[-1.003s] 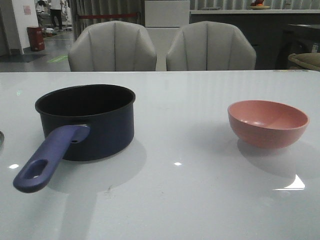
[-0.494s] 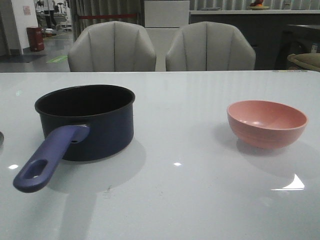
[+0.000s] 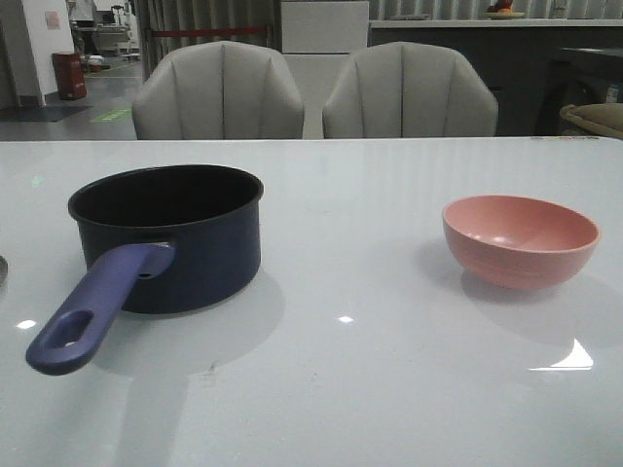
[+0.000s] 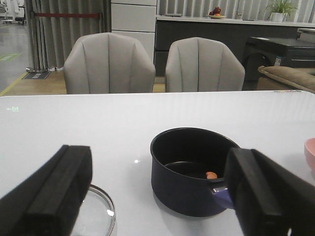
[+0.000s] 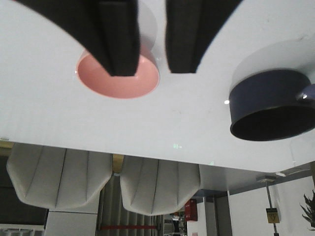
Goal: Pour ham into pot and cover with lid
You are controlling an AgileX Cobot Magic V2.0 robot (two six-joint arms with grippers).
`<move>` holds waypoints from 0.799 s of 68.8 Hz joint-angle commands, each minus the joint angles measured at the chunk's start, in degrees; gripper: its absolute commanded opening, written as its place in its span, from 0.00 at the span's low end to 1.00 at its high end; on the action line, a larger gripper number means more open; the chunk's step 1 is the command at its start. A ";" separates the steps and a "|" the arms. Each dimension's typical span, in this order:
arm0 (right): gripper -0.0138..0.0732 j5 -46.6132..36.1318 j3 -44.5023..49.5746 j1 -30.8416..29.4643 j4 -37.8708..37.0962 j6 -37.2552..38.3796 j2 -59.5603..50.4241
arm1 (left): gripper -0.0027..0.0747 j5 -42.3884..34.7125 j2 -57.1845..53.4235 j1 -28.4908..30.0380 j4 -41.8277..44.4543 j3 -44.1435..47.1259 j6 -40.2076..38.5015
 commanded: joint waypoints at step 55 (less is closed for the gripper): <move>0.34 -2.08 -0.67 0.07 0.53 -0.65 0.56 | 0.91 1.68 32.94 3.59 3.67 -20.26 -4.46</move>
